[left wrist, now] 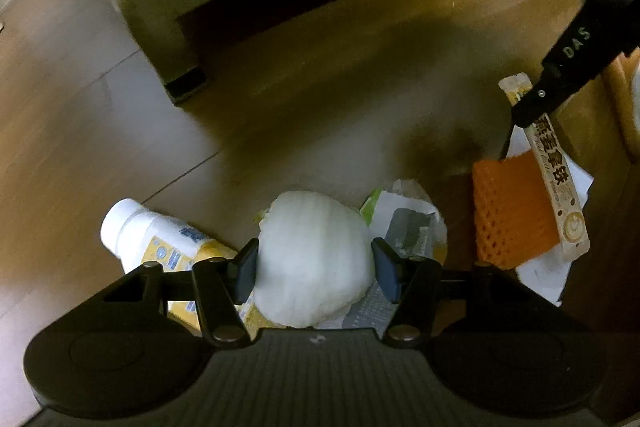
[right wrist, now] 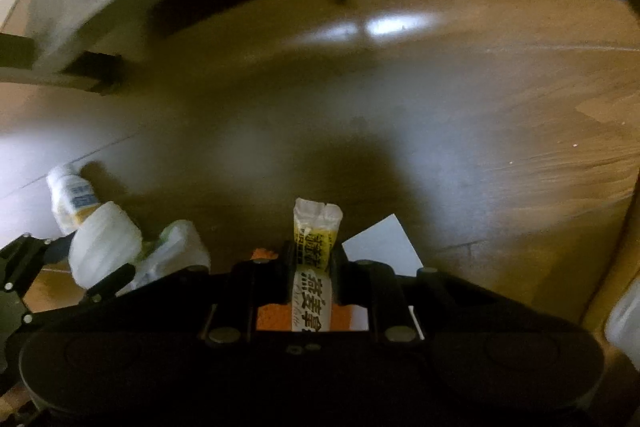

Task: Collect trash
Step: 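Close right tool on the yellow snack stick and lift it, then carry the snack stick and white bag toward the teal bin with both tools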

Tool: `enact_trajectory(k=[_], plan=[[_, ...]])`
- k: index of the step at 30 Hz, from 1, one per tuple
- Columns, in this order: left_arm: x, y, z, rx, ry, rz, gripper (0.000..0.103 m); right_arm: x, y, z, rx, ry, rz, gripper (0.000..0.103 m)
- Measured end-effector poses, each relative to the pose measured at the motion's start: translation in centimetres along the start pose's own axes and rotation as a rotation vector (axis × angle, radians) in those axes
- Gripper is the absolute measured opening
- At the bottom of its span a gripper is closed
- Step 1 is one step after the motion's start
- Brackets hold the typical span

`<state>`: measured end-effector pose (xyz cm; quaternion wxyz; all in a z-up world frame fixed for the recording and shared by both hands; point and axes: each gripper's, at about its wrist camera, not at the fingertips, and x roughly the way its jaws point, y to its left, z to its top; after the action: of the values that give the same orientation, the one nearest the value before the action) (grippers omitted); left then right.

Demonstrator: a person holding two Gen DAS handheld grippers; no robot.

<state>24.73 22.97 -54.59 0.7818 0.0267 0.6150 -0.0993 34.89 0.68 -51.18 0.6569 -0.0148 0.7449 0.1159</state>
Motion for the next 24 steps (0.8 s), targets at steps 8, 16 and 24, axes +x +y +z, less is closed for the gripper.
enact_trajectory(k=[8, 16, 24], plan=[[-5.0, 0.0, 0.5, -0.035, -0.056, -0.003, 0.058, -8.5, 0.6, -1.4, -0.045, -0.08, 0.053, 0.016], [-14.8, -1.4, 3.7, -0.016, -0.174, -0.002, 0.058, -19.6, 1.4, -3.9, -0.107, -0.212, 0.087, 0.016], [-27.4, -4.3, 7.6, 0.014, -0.331, 0.01, 0.058, -30.4, 0.3, -7.7, -0.14, -0.342, 0.106, 0.016]])
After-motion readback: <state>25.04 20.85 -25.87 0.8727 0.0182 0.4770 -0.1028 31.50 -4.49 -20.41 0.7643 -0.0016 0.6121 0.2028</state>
